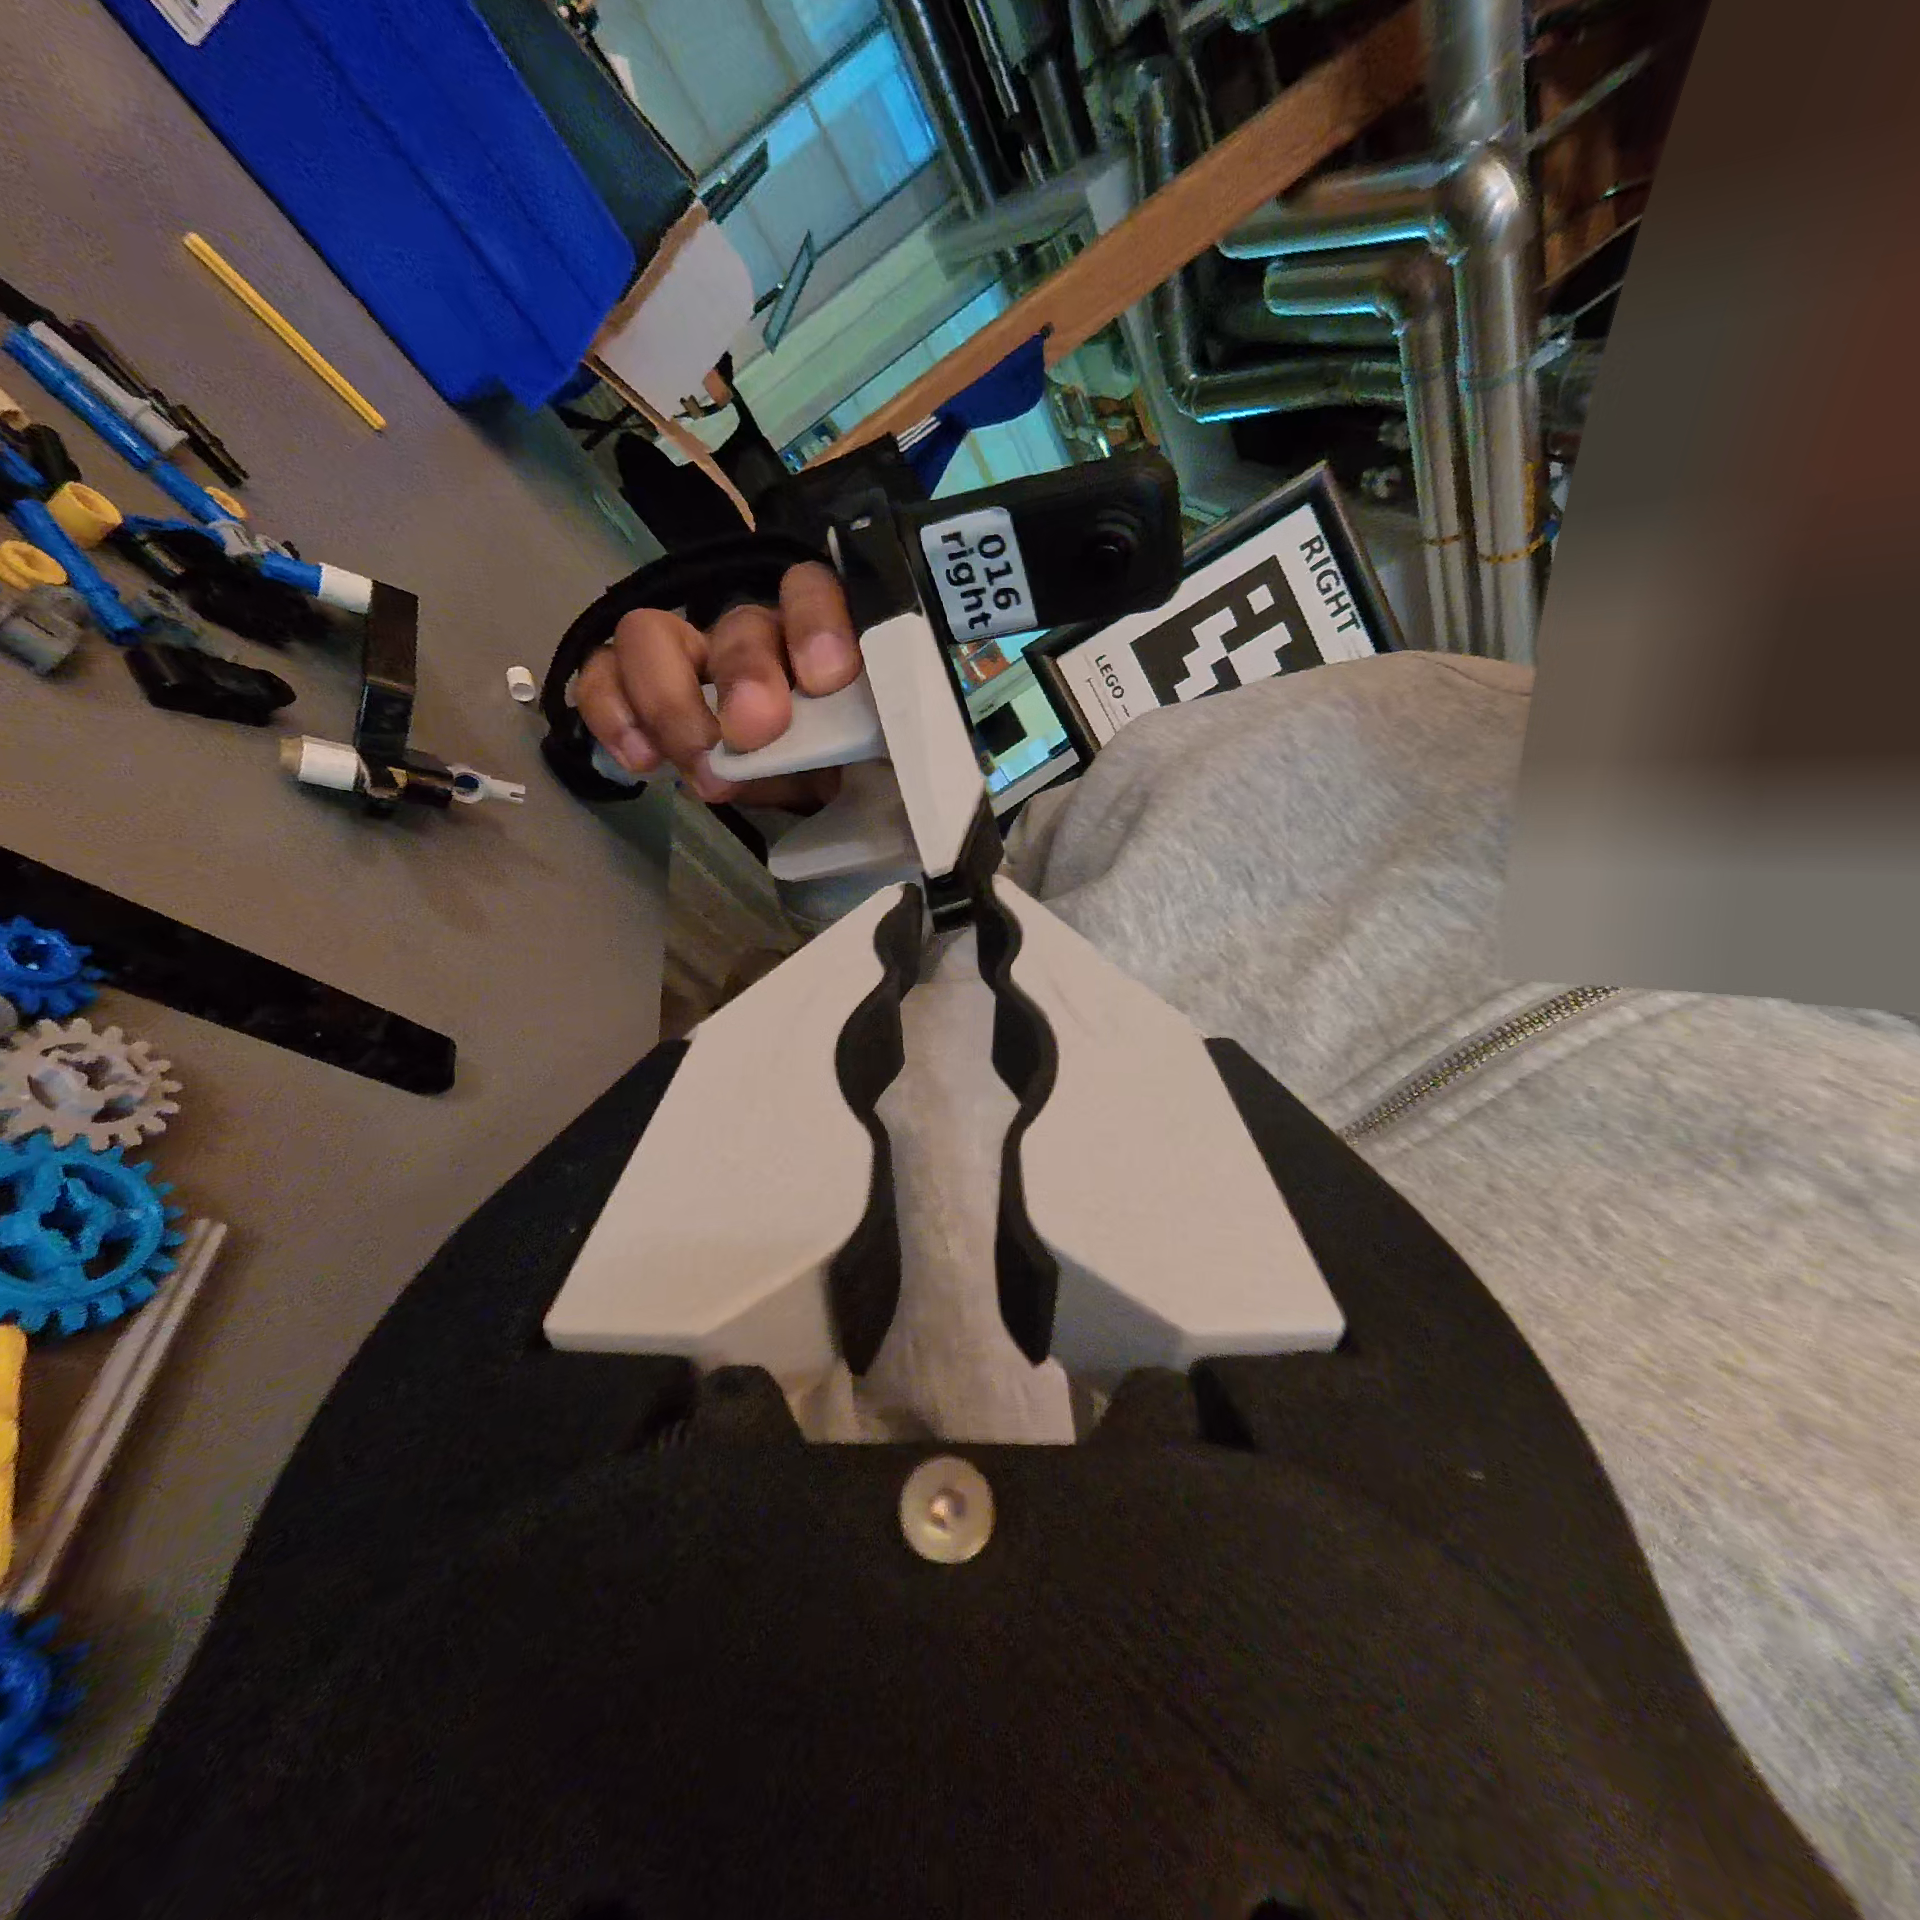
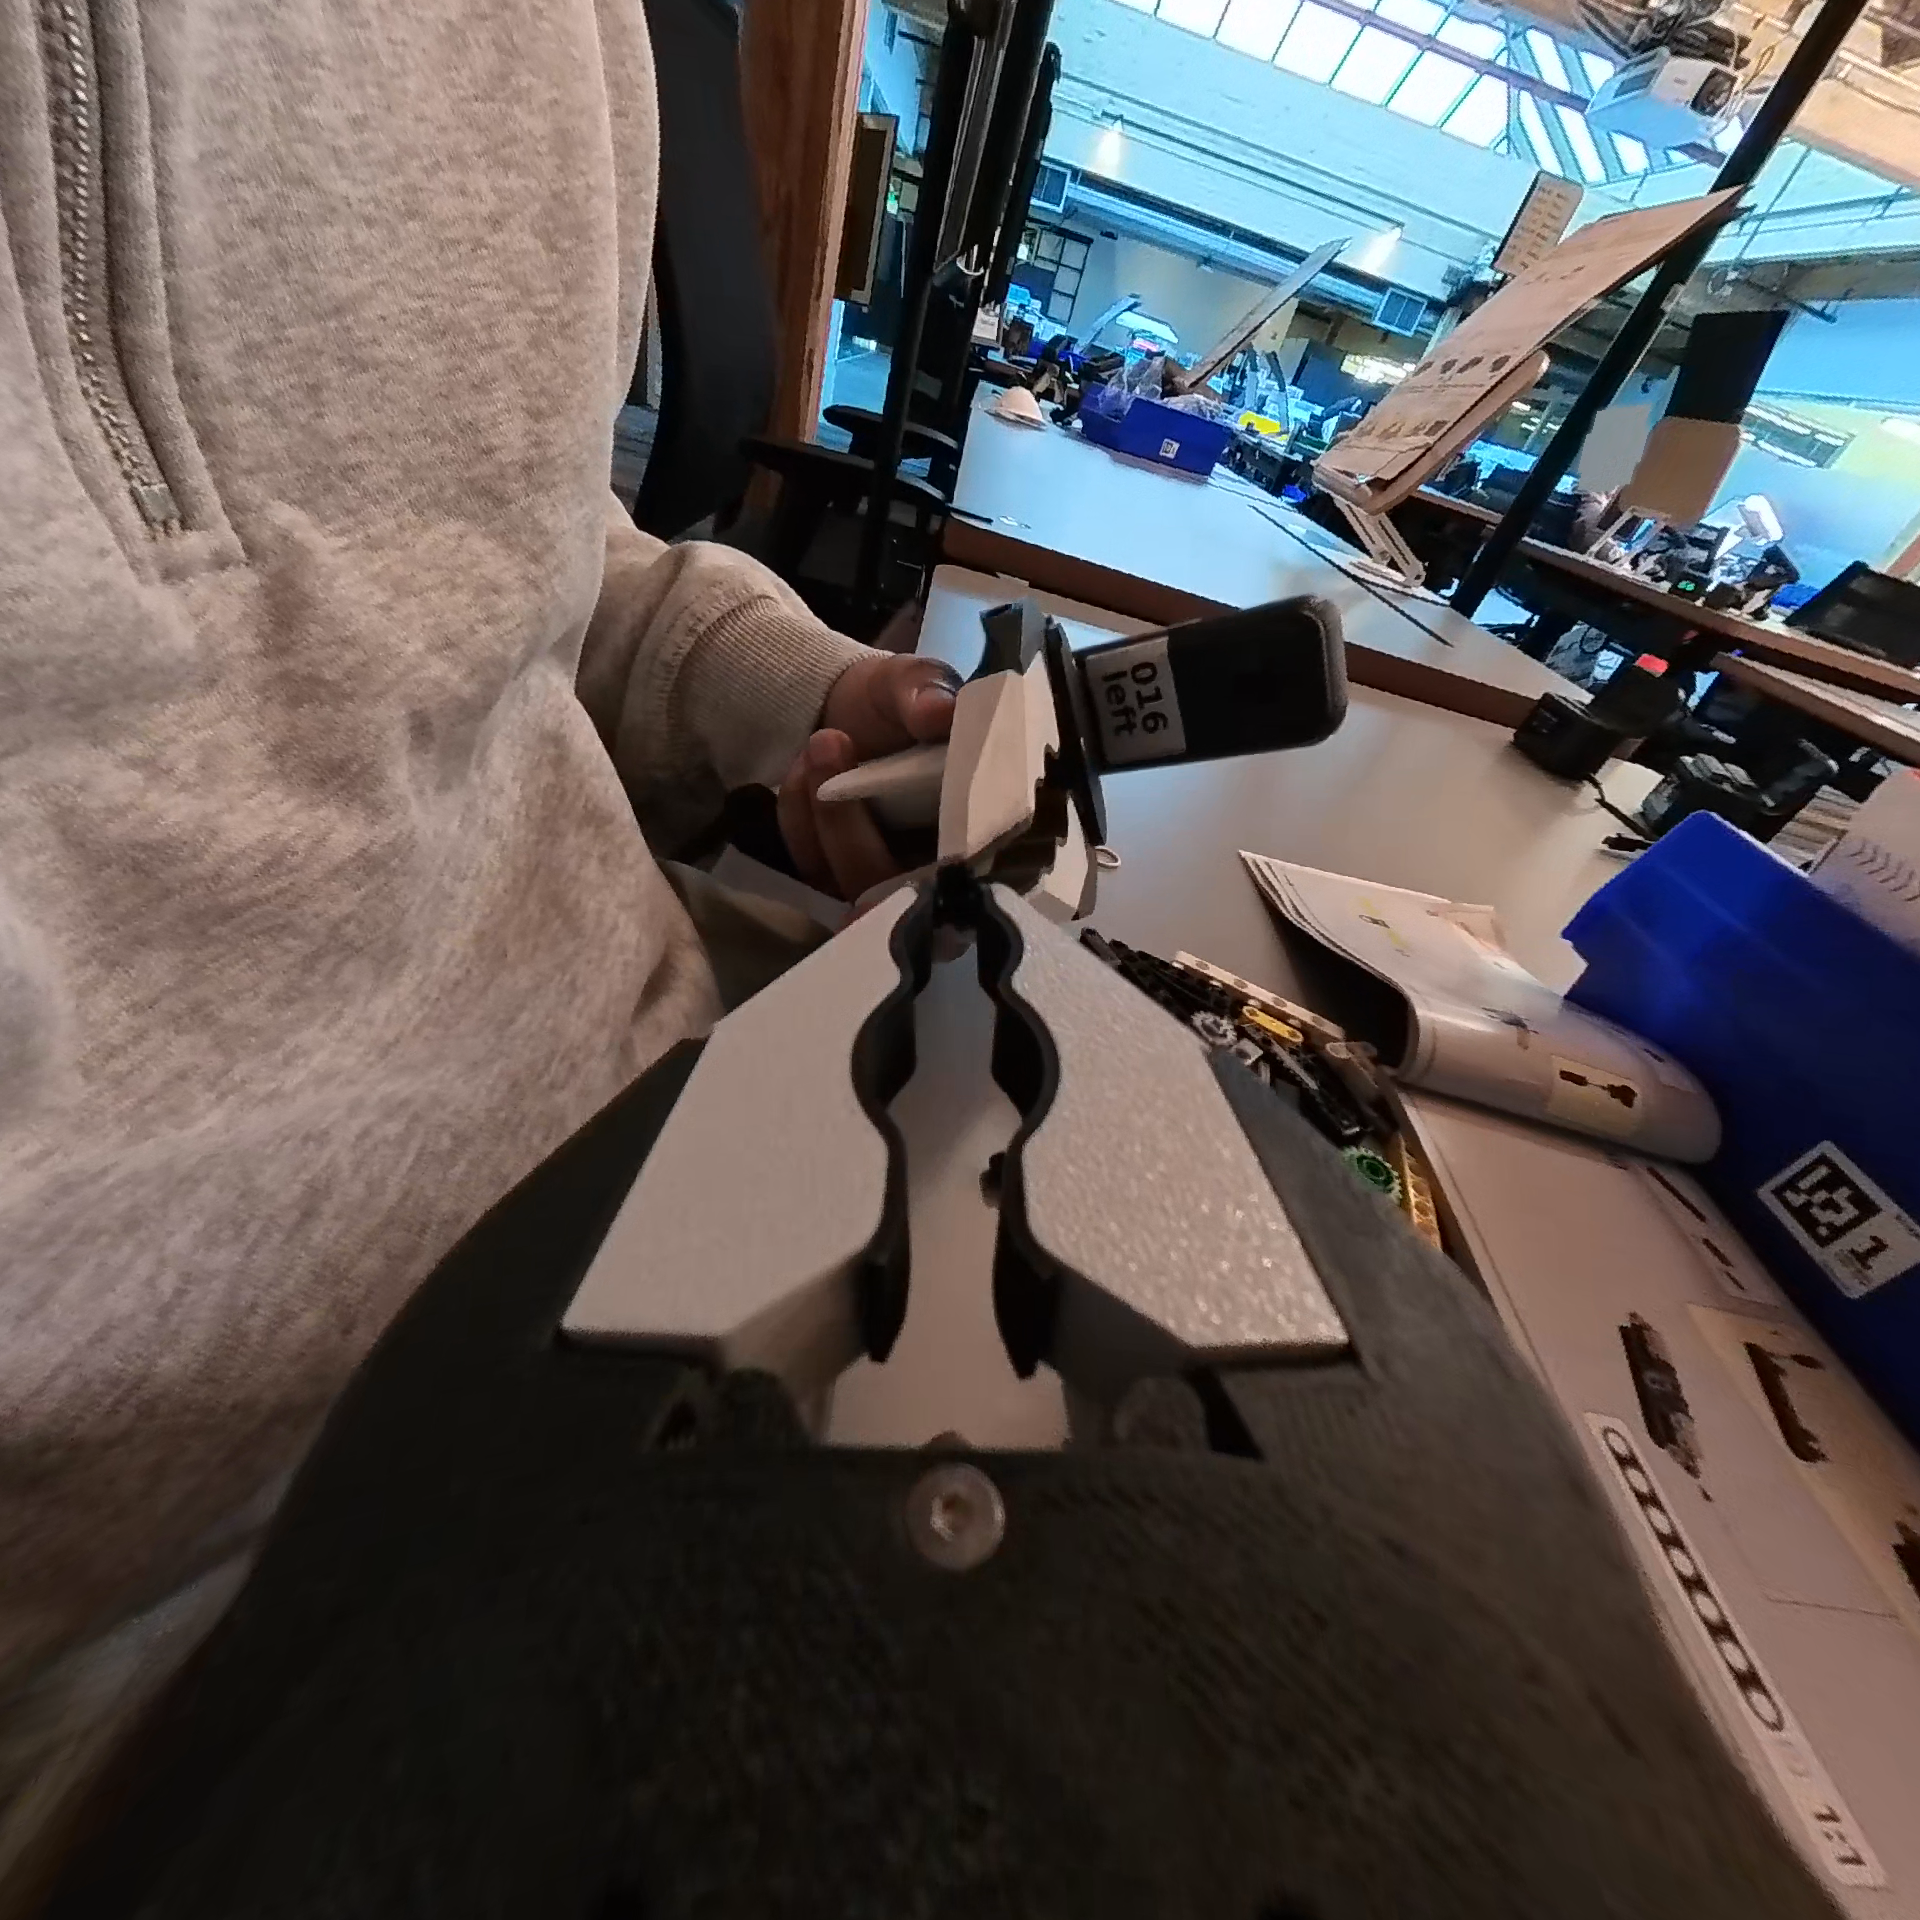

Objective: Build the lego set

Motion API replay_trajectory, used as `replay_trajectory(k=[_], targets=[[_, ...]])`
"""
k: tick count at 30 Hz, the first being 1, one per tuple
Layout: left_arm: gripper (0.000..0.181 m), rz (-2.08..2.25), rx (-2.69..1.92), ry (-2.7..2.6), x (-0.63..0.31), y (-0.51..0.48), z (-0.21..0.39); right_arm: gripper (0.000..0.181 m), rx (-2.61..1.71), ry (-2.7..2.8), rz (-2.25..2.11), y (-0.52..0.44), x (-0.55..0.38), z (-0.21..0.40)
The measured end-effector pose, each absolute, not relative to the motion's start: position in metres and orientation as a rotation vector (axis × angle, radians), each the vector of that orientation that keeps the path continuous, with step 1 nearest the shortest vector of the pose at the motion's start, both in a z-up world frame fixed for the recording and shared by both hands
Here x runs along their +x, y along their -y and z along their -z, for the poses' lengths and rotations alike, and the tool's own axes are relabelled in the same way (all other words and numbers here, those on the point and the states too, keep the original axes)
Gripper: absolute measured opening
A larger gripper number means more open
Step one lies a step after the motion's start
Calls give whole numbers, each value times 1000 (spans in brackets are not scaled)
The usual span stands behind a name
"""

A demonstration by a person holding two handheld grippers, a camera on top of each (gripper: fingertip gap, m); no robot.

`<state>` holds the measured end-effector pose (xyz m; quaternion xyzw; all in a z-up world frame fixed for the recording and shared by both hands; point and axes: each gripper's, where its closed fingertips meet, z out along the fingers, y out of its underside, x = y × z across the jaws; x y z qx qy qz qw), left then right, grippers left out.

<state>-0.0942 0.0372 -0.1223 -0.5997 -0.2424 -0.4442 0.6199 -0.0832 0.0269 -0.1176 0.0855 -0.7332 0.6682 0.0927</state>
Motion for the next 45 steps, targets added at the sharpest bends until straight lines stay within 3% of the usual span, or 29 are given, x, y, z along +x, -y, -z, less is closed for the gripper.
replay_trajectory(k=[17,33,41,45], targets=[[13,1019,-1366,579,-98,-36,123,6,273,2112,-1938,-26,-86,117],[6,1000,-1375,571,-98,-36,122,6,274,2108,-1918,-27,-90,120],[6,689,-1471,503,-107,-38,120,7,235,2069,-1897,-27,-102,119],[6,483,-1493,495,-119,-35,116,40,112,2098,-1928,-30,-117,120]])
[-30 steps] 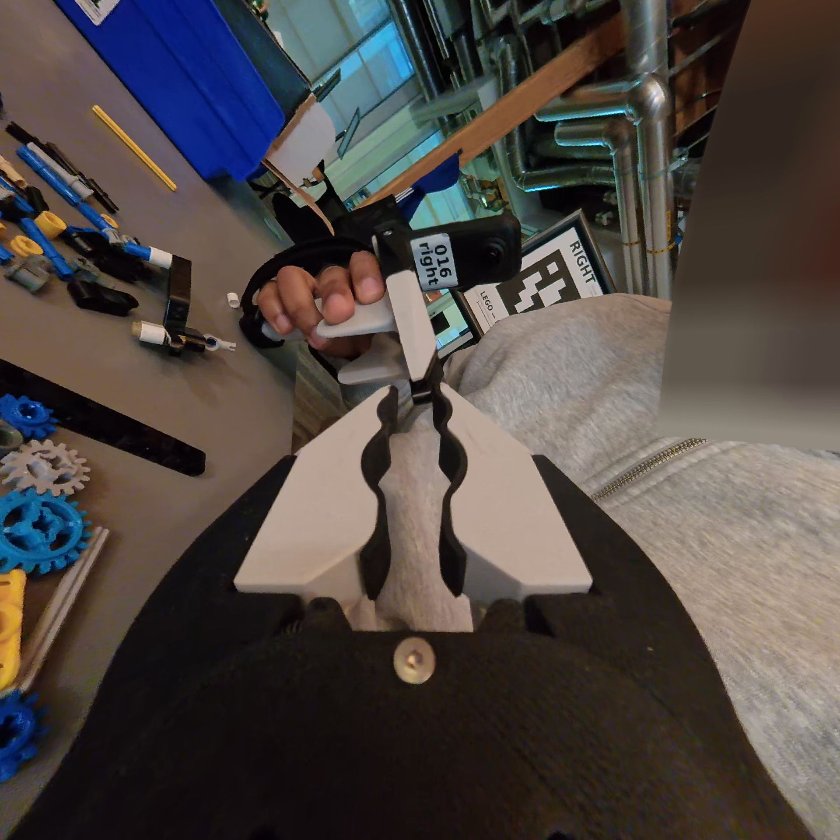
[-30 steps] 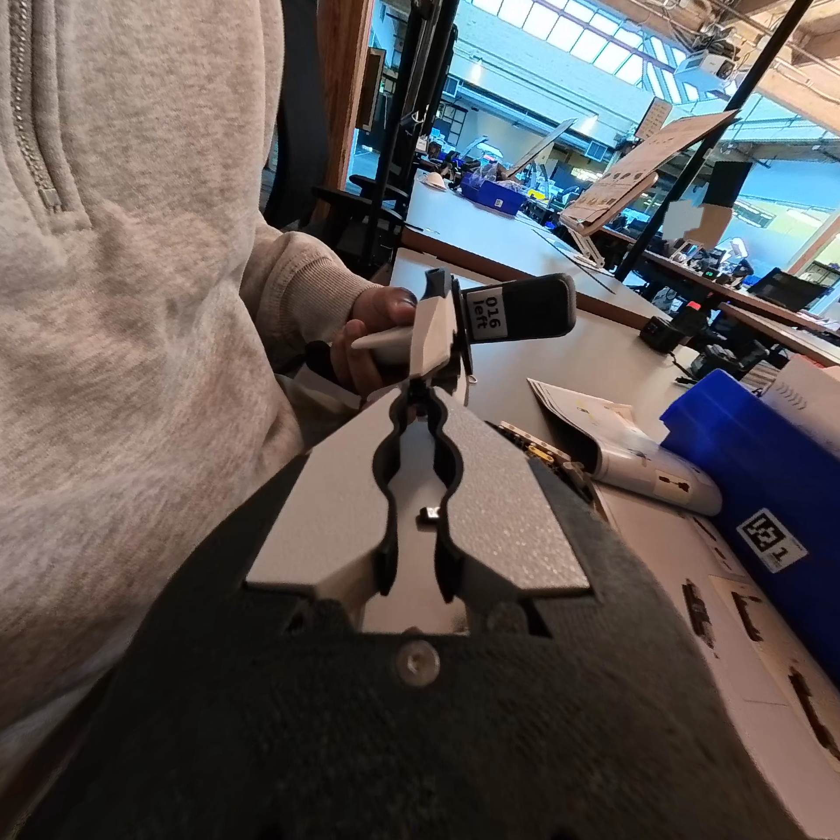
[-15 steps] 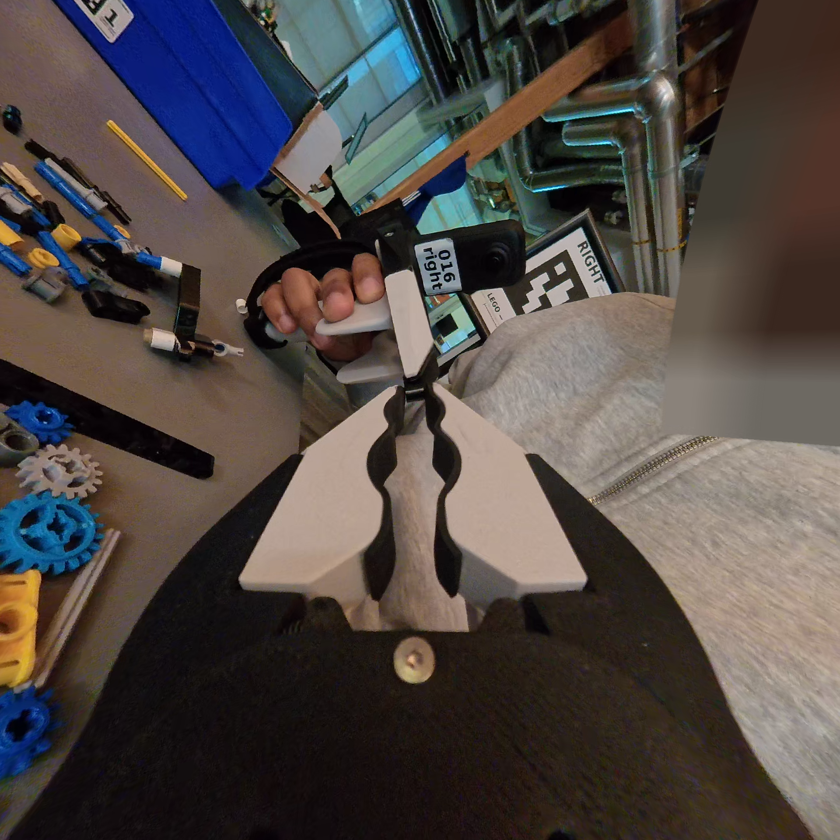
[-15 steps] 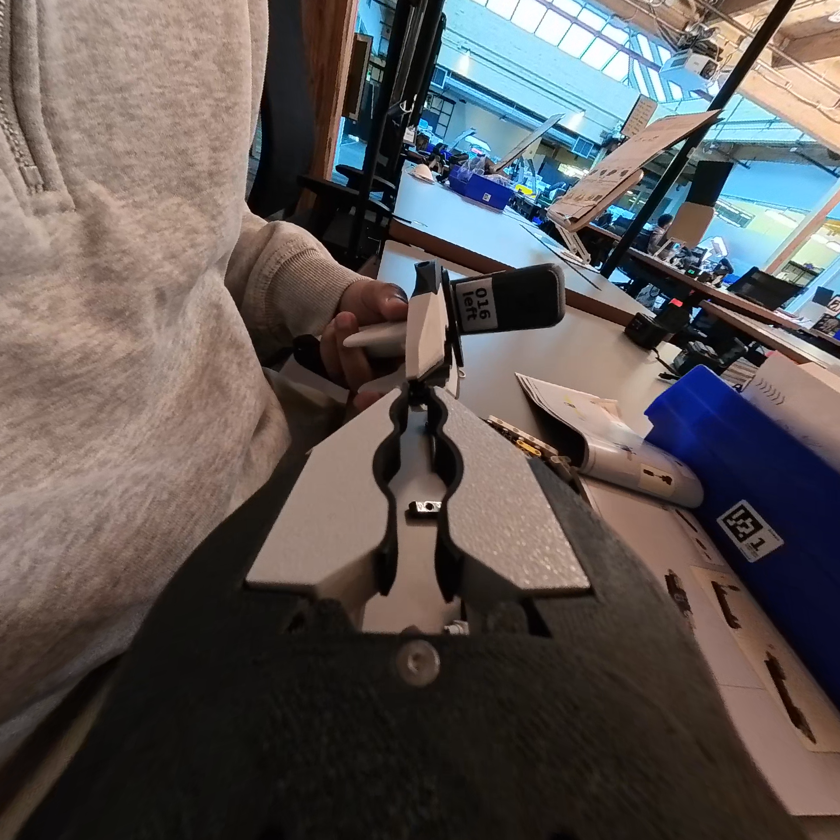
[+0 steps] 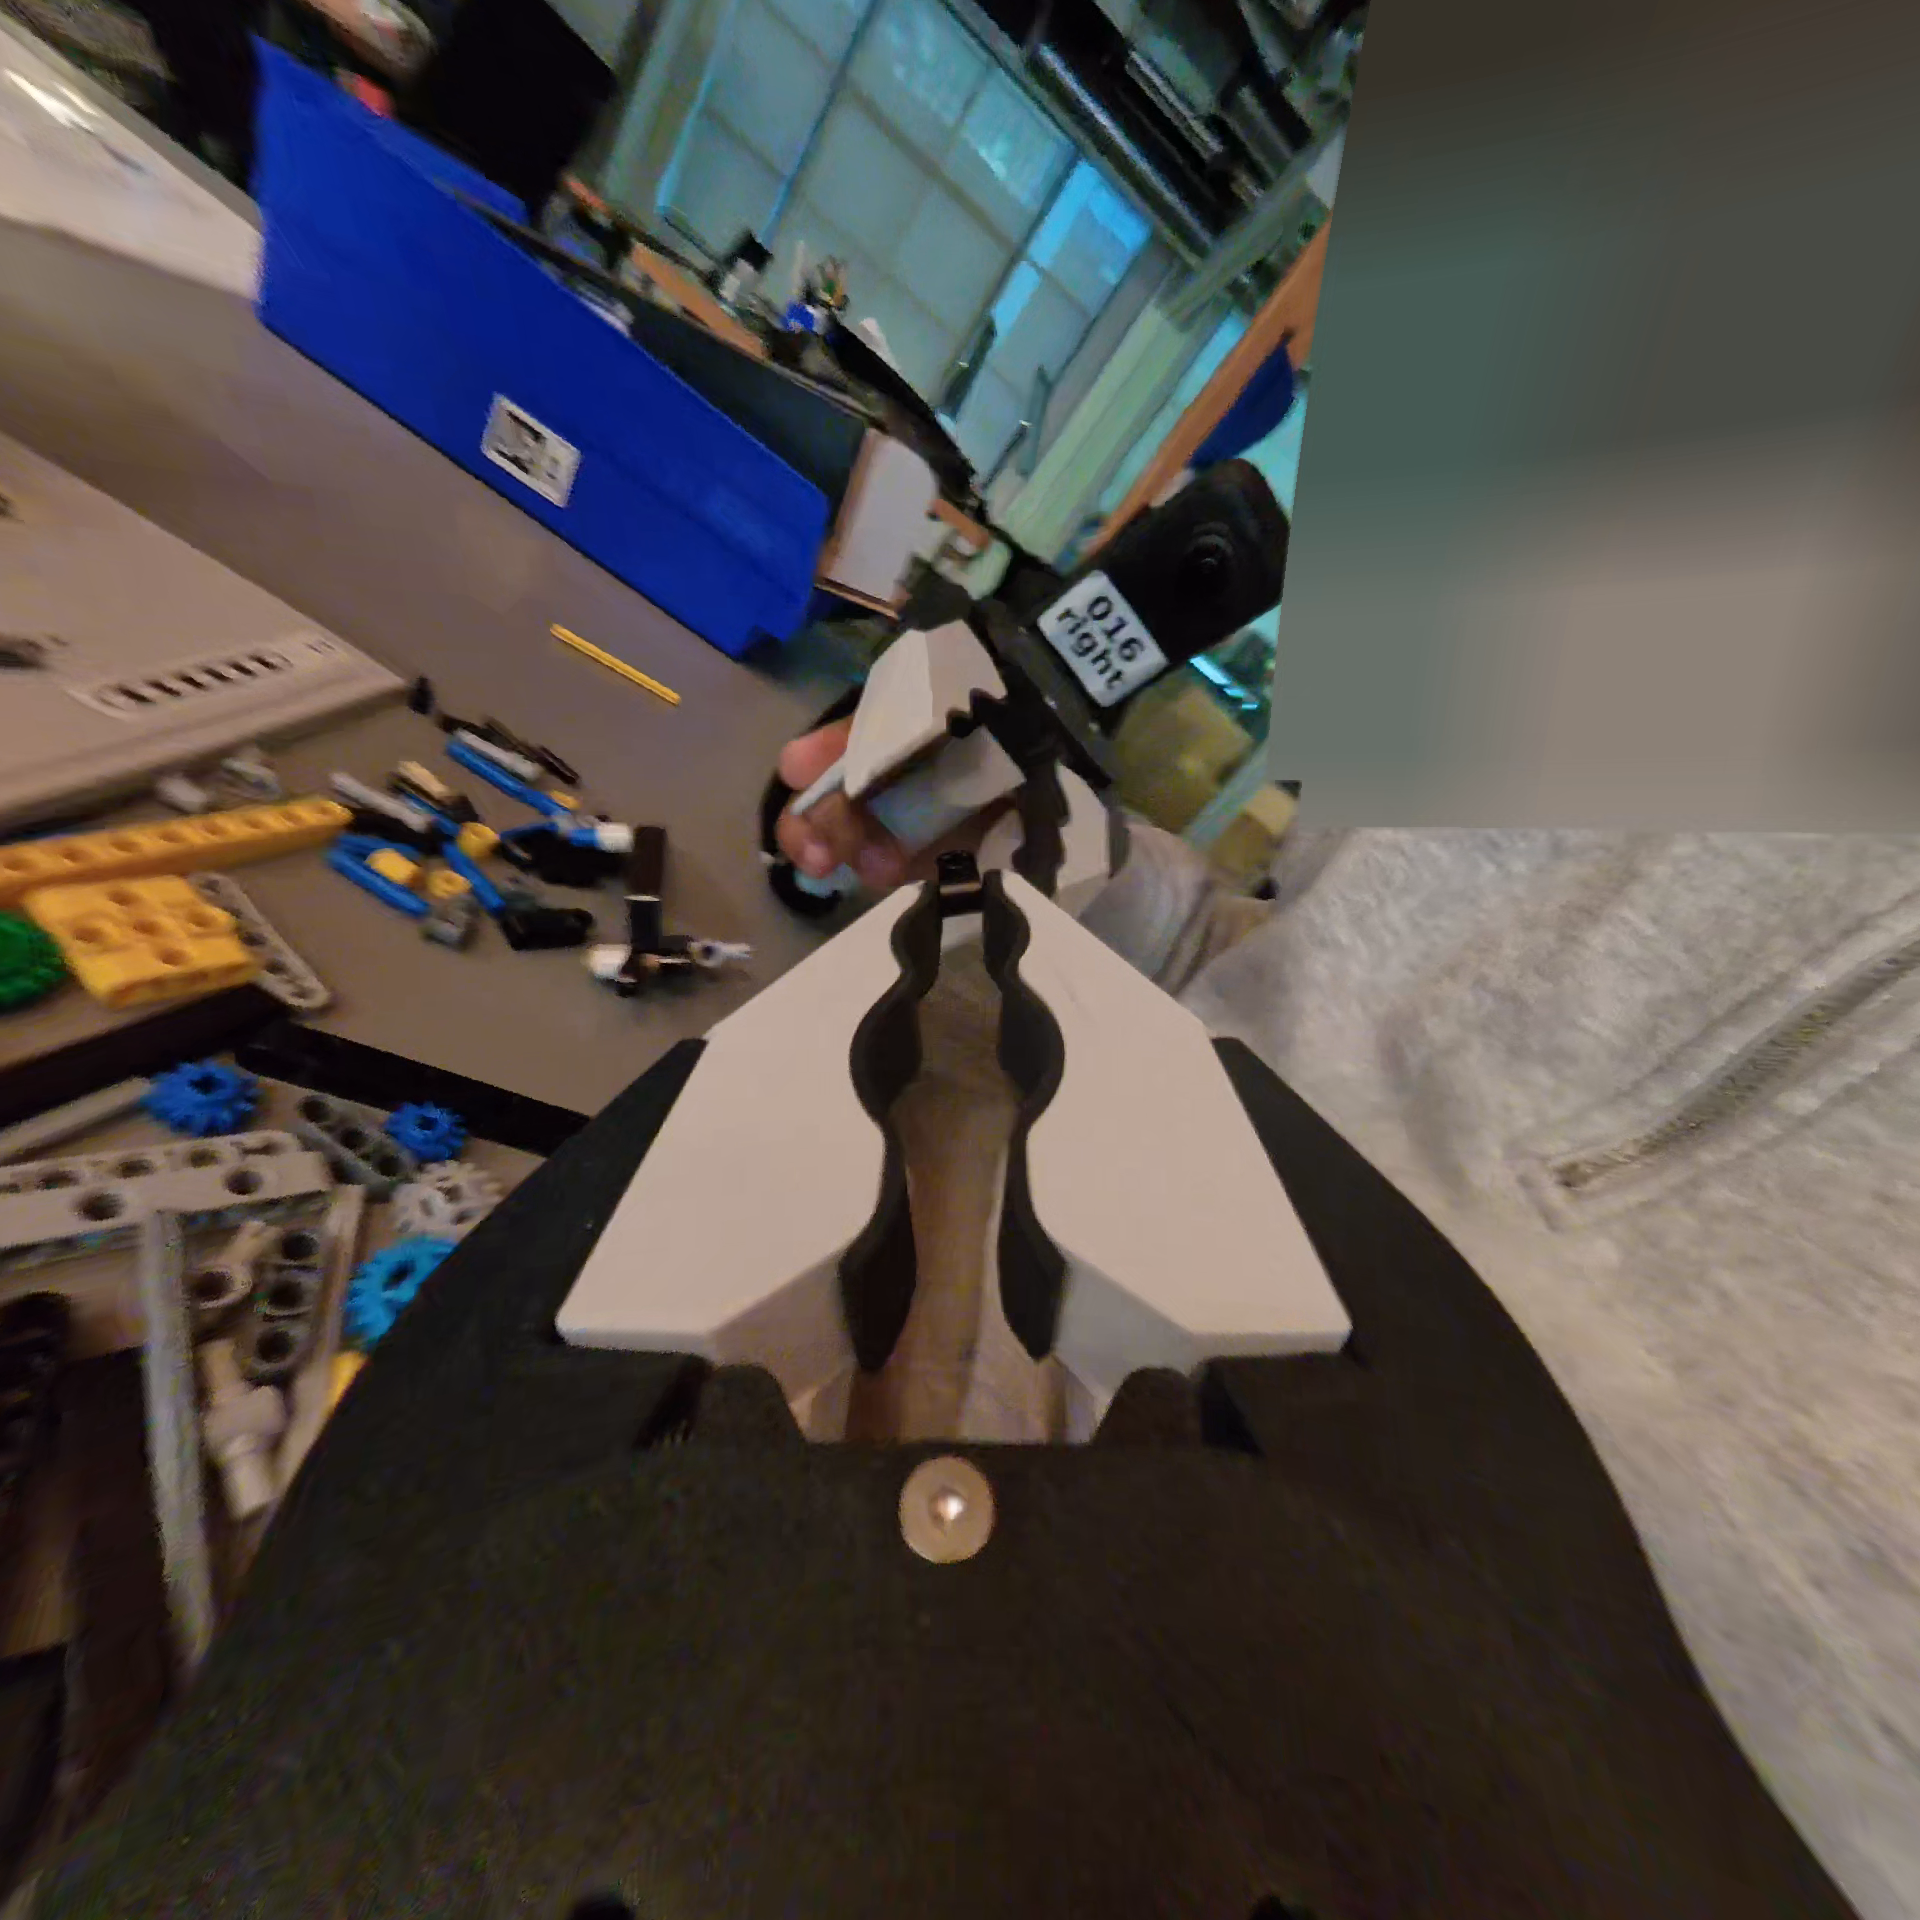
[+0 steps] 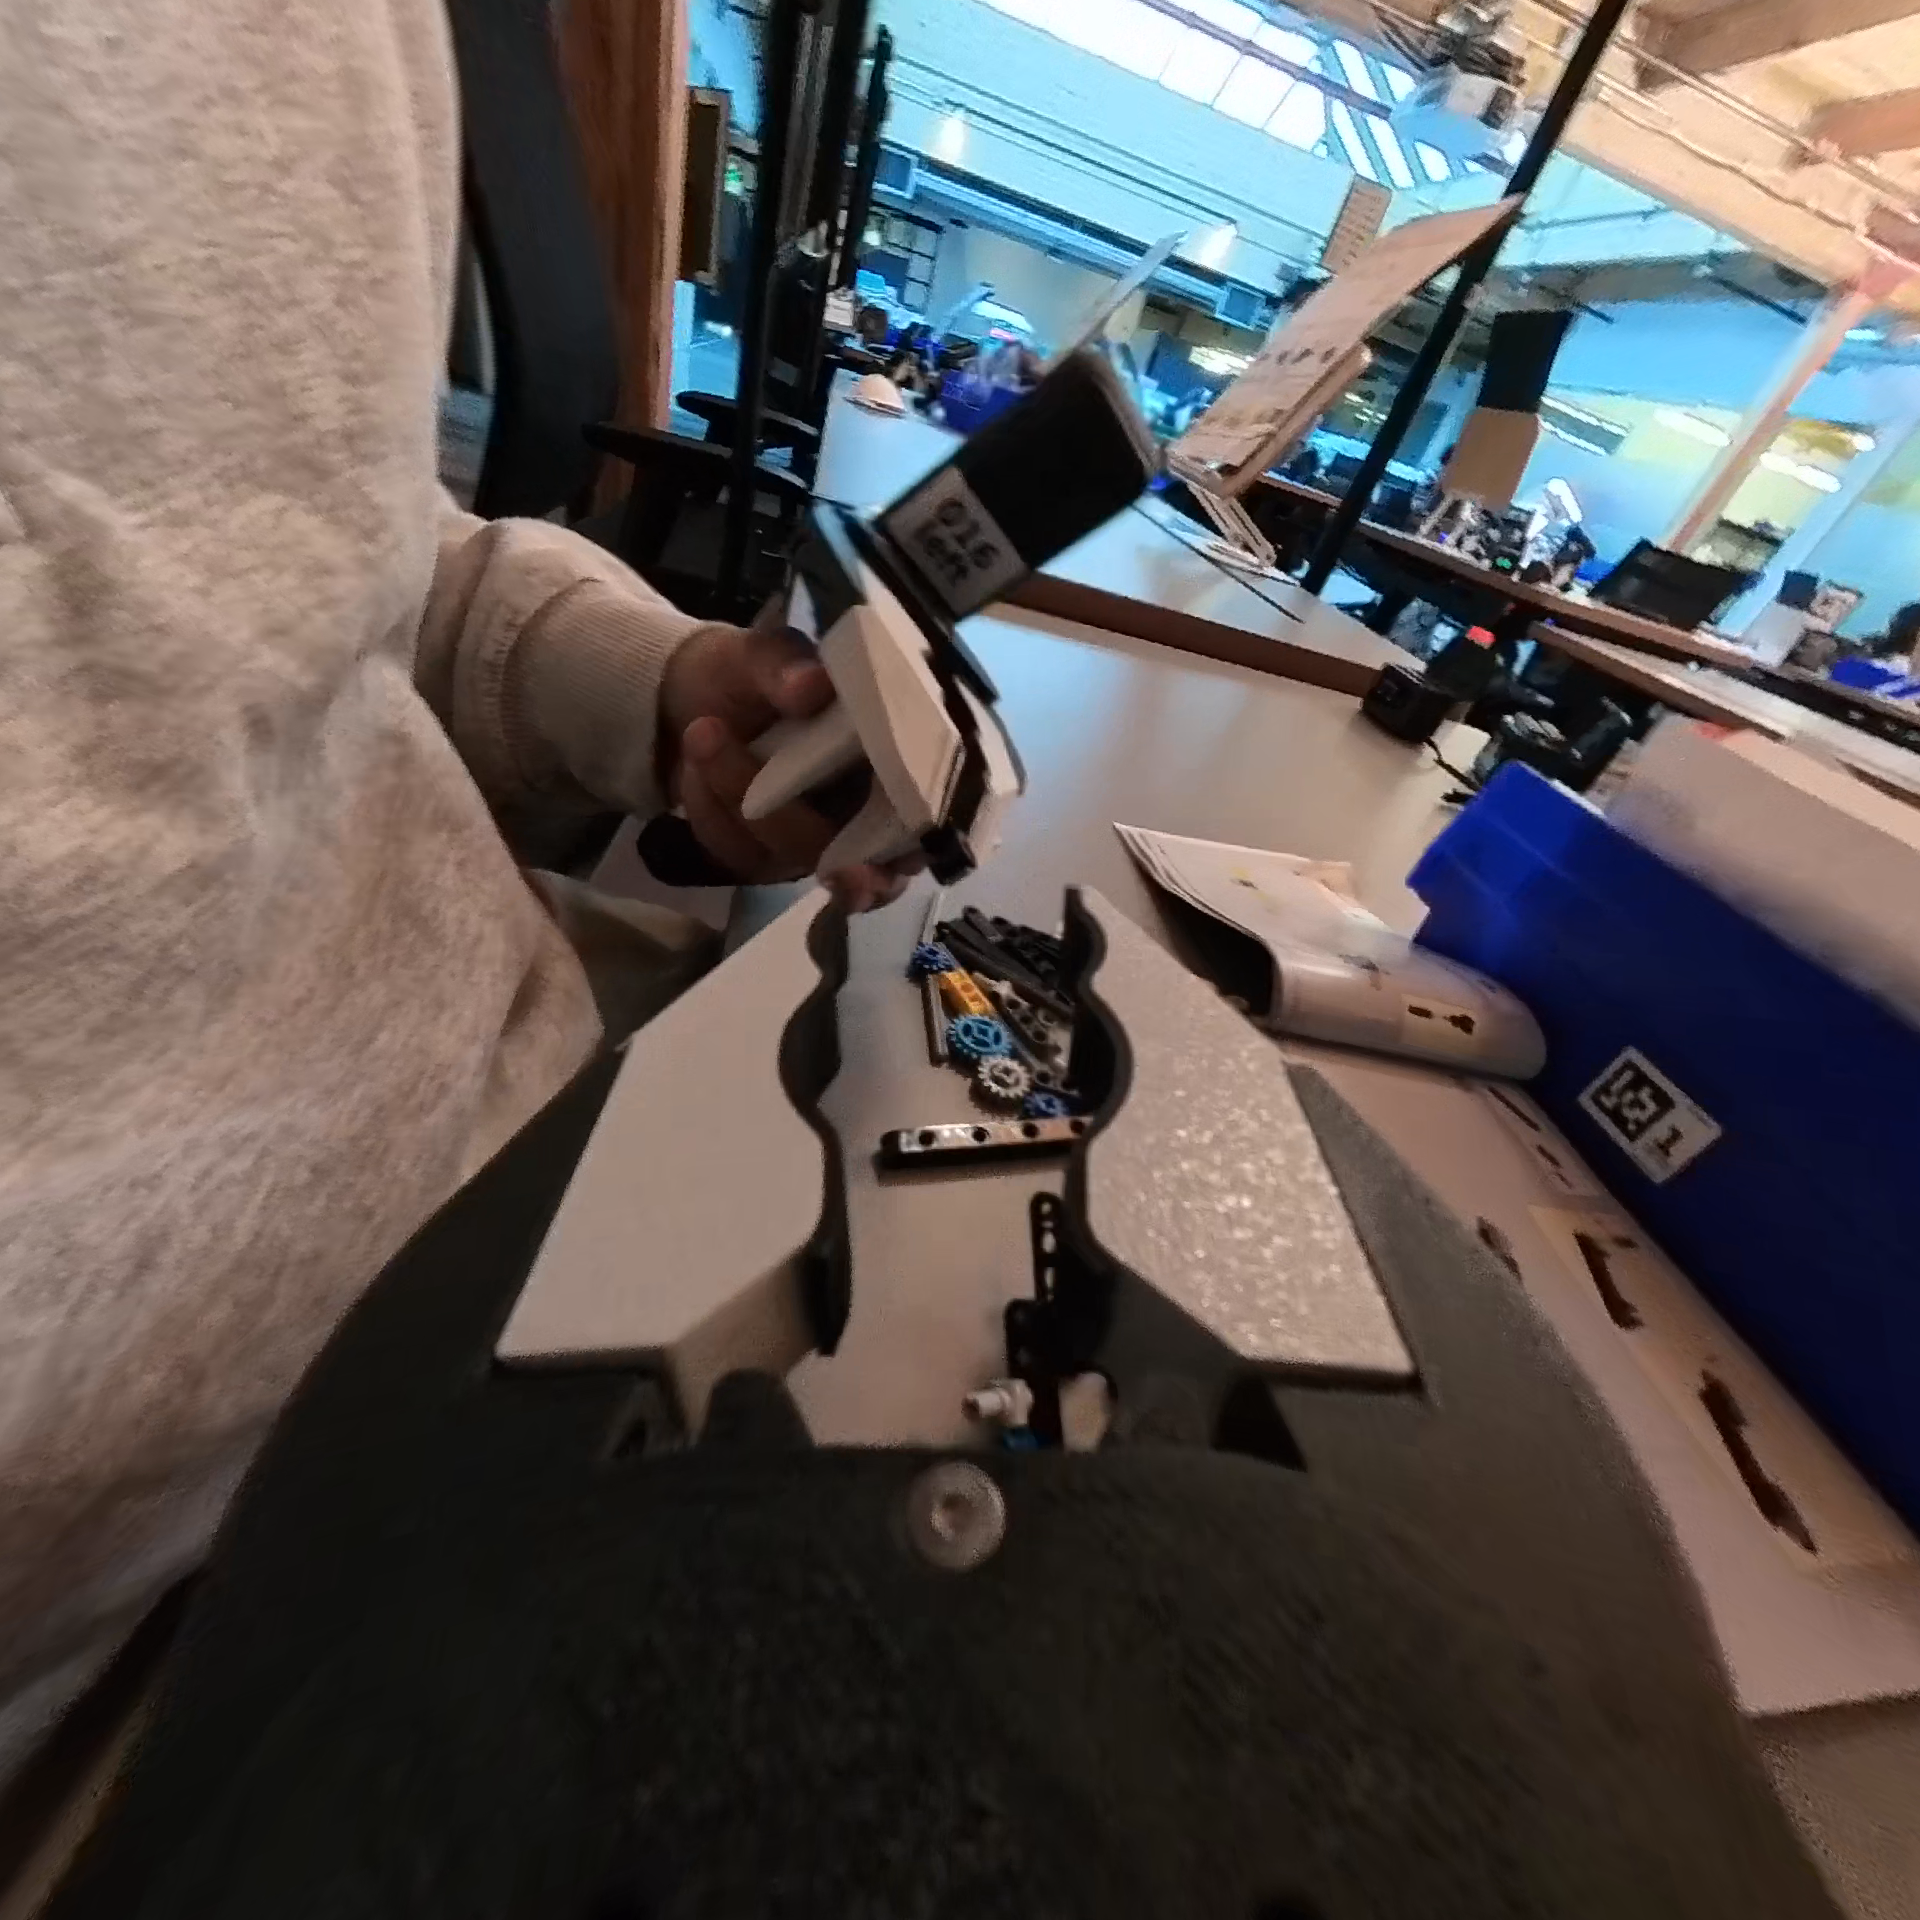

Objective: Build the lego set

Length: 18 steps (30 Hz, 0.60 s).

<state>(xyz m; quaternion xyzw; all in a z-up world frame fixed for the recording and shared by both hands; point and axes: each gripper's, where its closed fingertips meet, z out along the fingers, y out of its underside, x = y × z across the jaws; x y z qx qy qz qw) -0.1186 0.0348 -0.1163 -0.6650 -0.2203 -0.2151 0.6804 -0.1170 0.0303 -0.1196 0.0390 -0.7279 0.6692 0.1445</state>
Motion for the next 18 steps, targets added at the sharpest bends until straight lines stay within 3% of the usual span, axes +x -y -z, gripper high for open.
replay_trajectory(k=[9,15,18], targets=[[7,-32,-1587,402,-134,-31,115,33,-100,2025,-2051,-40,-136,101],[6,-348,-1631,321,-140,-28,113,61,-428,2046,-2146,-55,-155,97],[6,-399,-1634,305,-141,-27,112,59,-451,2024,-2121,-59,-160,97]])
